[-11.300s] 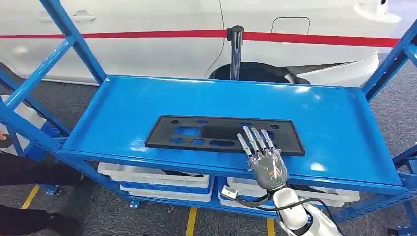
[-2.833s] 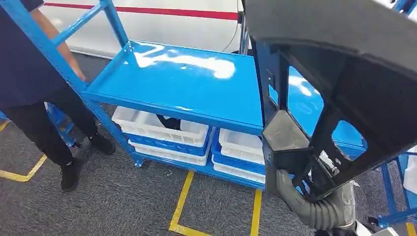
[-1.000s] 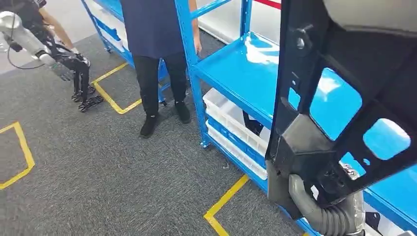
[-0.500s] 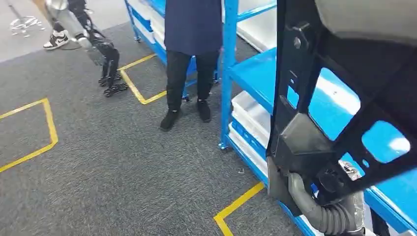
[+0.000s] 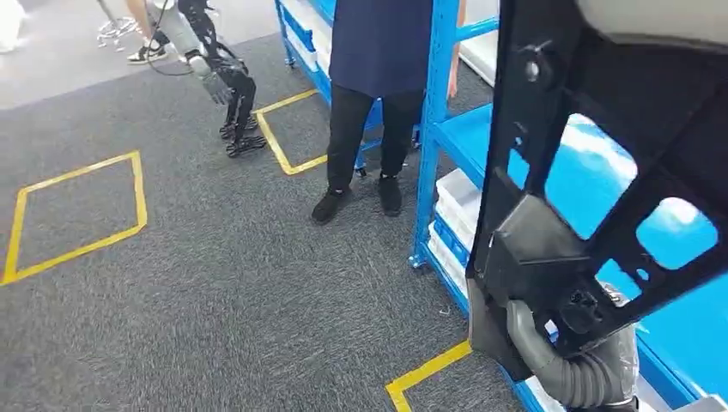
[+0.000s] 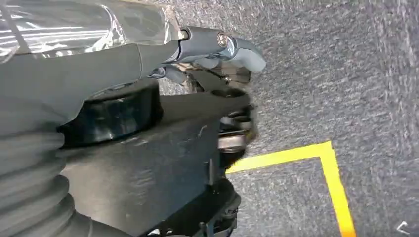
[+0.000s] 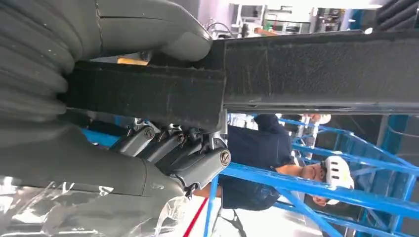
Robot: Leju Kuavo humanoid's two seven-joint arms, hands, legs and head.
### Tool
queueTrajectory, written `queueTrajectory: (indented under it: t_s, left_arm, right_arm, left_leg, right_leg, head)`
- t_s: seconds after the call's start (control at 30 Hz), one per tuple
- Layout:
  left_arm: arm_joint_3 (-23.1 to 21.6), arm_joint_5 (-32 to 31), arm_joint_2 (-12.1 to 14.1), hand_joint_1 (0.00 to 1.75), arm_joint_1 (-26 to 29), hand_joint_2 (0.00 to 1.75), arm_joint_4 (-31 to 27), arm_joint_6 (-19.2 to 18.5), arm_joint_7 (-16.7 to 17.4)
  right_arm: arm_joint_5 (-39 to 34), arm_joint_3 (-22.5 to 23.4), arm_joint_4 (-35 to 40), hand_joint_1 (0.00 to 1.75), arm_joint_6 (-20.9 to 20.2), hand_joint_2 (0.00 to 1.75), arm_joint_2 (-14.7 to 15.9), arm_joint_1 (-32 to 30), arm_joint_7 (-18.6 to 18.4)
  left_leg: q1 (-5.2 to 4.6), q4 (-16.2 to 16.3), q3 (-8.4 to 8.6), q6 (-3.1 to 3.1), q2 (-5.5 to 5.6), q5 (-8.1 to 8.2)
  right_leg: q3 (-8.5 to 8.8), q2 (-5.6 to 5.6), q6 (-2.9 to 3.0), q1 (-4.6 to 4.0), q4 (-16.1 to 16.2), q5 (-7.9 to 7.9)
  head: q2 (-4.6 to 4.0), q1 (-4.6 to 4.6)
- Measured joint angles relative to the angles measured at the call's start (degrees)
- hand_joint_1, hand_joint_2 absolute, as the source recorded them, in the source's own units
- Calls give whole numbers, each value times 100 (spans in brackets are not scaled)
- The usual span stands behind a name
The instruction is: Take the parts from the cabinet and place them on the table.
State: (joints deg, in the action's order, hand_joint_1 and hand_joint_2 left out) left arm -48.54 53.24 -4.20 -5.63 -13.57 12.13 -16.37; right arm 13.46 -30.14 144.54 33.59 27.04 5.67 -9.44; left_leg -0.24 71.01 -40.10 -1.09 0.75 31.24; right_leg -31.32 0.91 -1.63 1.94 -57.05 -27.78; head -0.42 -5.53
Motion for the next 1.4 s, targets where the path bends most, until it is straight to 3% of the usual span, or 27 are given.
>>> queueTrajectory:
  t_s: [0.07,0.13,0.17,0.2,0.23,0.37,0.4,0.43,0.53,0.57,0.6,0.67,0.7,0.73,0.77,0.87,0.9,0.93,0.97,1.03,1.07,1.1,1.17,1.2,1.23,1.37,1.4]
  left_arm:
    - [0,78,-2,0,-3,175,0,-6,28]
    - [0,155,-2,0,13,175,2,-20,41]
    - [0,177,-2,0,12,175,2,-26,41]
    - [0,177,-2,0,4,175,2,-35,41]
    - [0,179,-2,0,-8,175,0,-35,41]
    - [0,199,4,0,6,175,2,-35,61]
    - [2,214,2,0,21,175,2,-33,66]
    - [2,216,6,0,9,175,2,-37,68]
    - [2,221,-13,0,-13,175,2,-70,87]
    - [2,223,-13,0,-6,175,2,-85,105]
    - [2,229,-13,0,2,175,2,-92,116]
    - [2,238,-13,0,1,175,2,-103,116]
    - [2,236,-13,0,-3,175,4,-116,111]
    - [2,238,-9,0,-15,175,4,-120,89]
    - [2,243,-6,0,-16,175,4,-122,63]
    - [2,264,4,0,15,175,11,-131,22]
    - [2,269,20,0,27,175,15,-131,22]
    - [2,275,15,0,26,175,15,-136,15]
    - [2,278,18,0,11,175,15,-138,13]
    - [2,280,18,0,1,175,17,-136,15]
    - [2,282,20,0,-1,175,20,-136,15]
    - [2,282,24,0,-3,175,20,-135,32]
    - [2,282,26,0,11,175,22,-136,57]
    - [2,282,28,0,8,175,22,-136,61]
    - [2,280,28,0,1,175,22,-136,63]
    - [2,269,53,0,11,175,26,-98,144]
    - [2,264,53,0,17,175,26,-94,144]
  right_arm:
    - [2,15,-4,175,-2,175,7,-16,-11]
    - [11,37,-7,175,-24,175,11,-16,-63]
    - [18,48,-7,175,-37,175,20,-16,-72]
    - [24,57,-7,175,-42,175,26,-16,-81]
    - [28,77,-9,175,-48,175,31,-18,-90]
    - [90,98,-11,175,-155,175,37,25,-229]
    - [94,111,-11,175,-162,175,42,25,-243]
    - [98,114,-15,175,-166,175,61,46,-243]
    - [96,138,-20,175,-173,175,79,30,-262]
    - [96,138,-20,175,-177,175,79,32,-262]
    - [96,140,-20,175,-177,175,79,42,-262]
    - [96,144,-20,175,-181,175,83,46,-262]
    - [96,144,-20,175,-190,175,83,56,-262]
    - [98,144,-22,175,-206,175,85,86,-262]
    - [98,142,-22,175,-216,175,83,116,-262]
    - [140,138,-22,175,-219,175,81,203,-262]
    - [146,138,-22,175,-214,175,83,222,-262]
    - [153,138,-22,175,-205,175,83,222,-262]
    - [164,133,-22,175,-203,175,79,221,-258]
    - [170,125,-26,175,-197,175,76,224,-254]
    - [181,116,-33,175,-193,175,76,224,-247]
    - [181,107,-46,175,-177,175,74,222,-243]
    - [177,94,-70,175,-160,175,72,222,-223]
    - [155,92,-77,175,-153,175,72,223,-208]
    - [146,90,-79,175,-133,175,72,218,-192]
    - [92,83,-127,175,-98,175,63,222,-122]
    - [90,83,-127,175,-98,175,66,228,-118]
  left_leg:
    - [9,396,-244,-8,-12,34]
    - [-5,-314,73,-70,-35,-385]
    - [-37,-922,370,-139,-134,-659]
    - [-92,-1421,624,-212,-347,-821]
    - [-147,-1507,660,-236,-473,-755]
    - [-174,-1667,705,-297,-230,-817]
    - [-102,-1778,808,-275,-178,-880]
    - [-102,-1812,836,-308,-113,-893]
    - [-97,-1808,848,-361,66,-874]
    - [-92,-1806,854,-358,147,-874]
    - [-80,-1802,865,-352,223,-869]
    - [-45,-1750,887,-297,384,-831]
    - [-30,-1689,878,-245,452,-792]
    - [-69,-1604,828,-189,491,-740]
    - [-48,-1571,785,-179,556,-726]
    - [-16,-1574,750,-135,665,-740]
    - [-14,-1494,741,-122,528,-703]
    - [-44,-1296,657,-82,272,-585]
    - [-21,-830,424,-41,116,-358]
    - [20,46,-35,6,46,-49]
    - [21,274,-177,-1,35,-19]
    - [20,224,-173,-18,26,-94]
    - [-28,-588,195,-116,-25,-537]
    - [-77,-1170,483,-187,-142,-786]
    - [-170,-1562,657,-241,-370,-815]
    - [-229,-1630,650,-285,-211,-814]
    - [-143,-1786,777,-304,-136,-890]
  right_leg:
    - [20,115,14,-10,0,-24]
    - [65,217,14,-27,1,-56]
    - [95,266,15,-34,4,-72]
    - [121,316,7,-35,15,-87]
    - [138,348,-23,-72,20,-105]
    - [249,510,-131,-35,143,-119]
    - [254,261,-130,-10,74,-177]
    - [151,69,-121,-34,-161,-333]
    - [-549,-77,-147,-47,-1481,-884]
    - [-683,-78,-164,-38,-1658,-861]
    - [-653,-78,-187,-23,-1502,-675]
    - [-279,-143,-236,28,-598,-108]
    - [-73,-279,-274,68,-132,109]
    - [-19,-429,-265,67,13,26]
    - [-35,-383,-180,64,-1,45]
    - [-26,-218,-74,27,-3,55]
    - [-9,-174,-43,34,12,49]
    - [4,-135,-30,27,13,44]
    - [9,-76,-3,11,13,32]
    - [22,40,25,-10,12,10]
    - [33,104,33,-20,12,-7]
    - [53,157,34,-25,12,-21]
    - [108,261,32,-37,14,-63]
    - [142,319,24,-37,18,-82]
    - [170,359,15,-39,35,-95]
    - [229,529,-72,-35,125,-120]
    - [250,503,-114,-53,120,-177]
  head:
    - [0,2]
    - [0,2]
    - [0,0]
    - [0,0]
    - [0,2]
    - [2,0]
    - [0,26]
    - [0,26]
    - [0,35]
    - [0,37]
    - [0,37]
    - [0,37]
    - [0,37]
    - [0,44]
    - [0,46]
    - [0,39]
    - [0,44]
    - [0,35]
    - [0,37]
    - [0,37]
    - [0,37]
    - [0,37]
    - [0,39]
    - [0,37]
    - [0,37]
    - [0,39]
    - [2,42]
